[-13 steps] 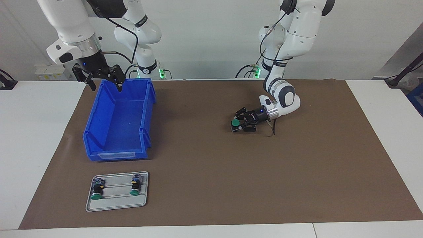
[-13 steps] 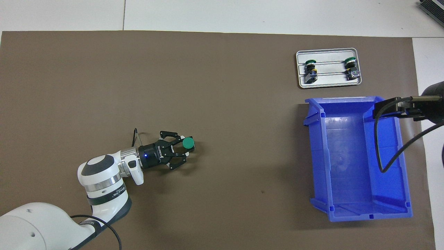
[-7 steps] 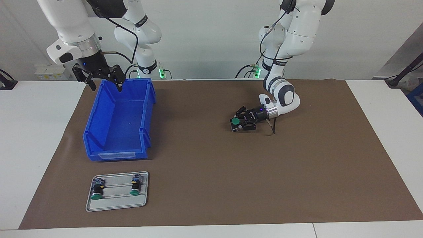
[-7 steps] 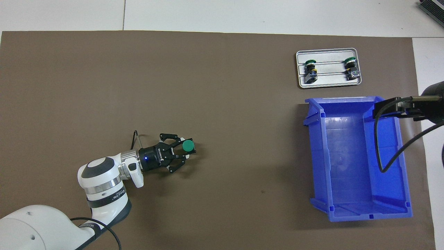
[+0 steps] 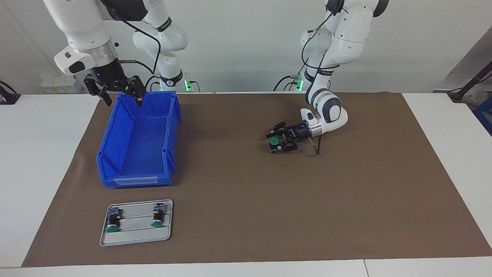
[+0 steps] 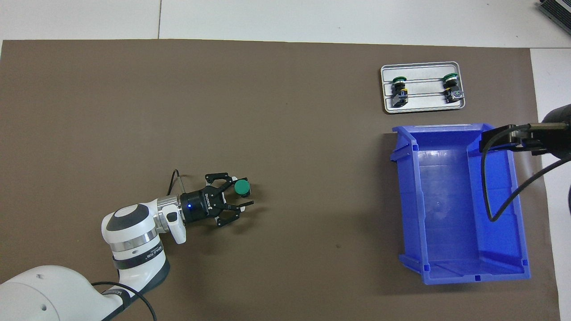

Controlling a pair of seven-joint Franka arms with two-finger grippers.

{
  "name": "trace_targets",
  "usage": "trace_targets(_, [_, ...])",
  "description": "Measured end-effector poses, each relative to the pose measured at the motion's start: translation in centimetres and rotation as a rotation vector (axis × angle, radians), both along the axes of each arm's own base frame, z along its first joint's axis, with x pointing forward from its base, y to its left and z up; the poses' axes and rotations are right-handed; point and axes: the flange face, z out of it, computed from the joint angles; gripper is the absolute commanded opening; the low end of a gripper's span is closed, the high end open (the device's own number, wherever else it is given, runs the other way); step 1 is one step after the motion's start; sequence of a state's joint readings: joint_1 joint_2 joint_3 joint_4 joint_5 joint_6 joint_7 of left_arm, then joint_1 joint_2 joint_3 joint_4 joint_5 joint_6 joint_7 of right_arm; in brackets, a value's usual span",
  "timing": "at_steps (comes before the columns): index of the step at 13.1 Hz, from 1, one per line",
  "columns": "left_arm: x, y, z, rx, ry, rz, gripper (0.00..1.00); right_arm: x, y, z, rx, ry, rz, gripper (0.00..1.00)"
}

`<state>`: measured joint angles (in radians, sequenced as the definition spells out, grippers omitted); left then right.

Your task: Place and press button with both arms

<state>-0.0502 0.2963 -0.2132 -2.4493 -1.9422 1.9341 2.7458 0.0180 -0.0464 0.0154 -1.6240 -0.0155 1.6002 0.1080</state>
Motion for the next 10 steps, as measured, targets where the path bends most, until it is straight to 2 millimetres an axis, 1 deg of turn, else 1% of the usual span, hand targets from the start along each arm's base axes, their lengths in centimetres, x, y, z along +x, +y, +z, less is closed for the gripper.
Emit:
trace_targets(2, [-0.05,-0.09,-0.01,0.0,0.0,-0.002,0.8,0.0,0.0,0.0,0.0,0.0,0.0,1.0])
trace_targets(4, [-0.06,-0.11,-0.01,0.0,0.0,-0.003,0.92,0.0,0.0,0.0,0.0,0.0,0.0,1.0])
trace_targets(8, [0.05,0.16,-0.07,0.004,0.001,0.003,0.98,0.0,0.0,0.0,0.0,0.0,0.0,1.0])
trace_targets(10, [0.1,0.28,-0.09,0.005,0.003,0.006,0.98,0.0,0.0,0.0,0.0,0.0,0.0,1.0])
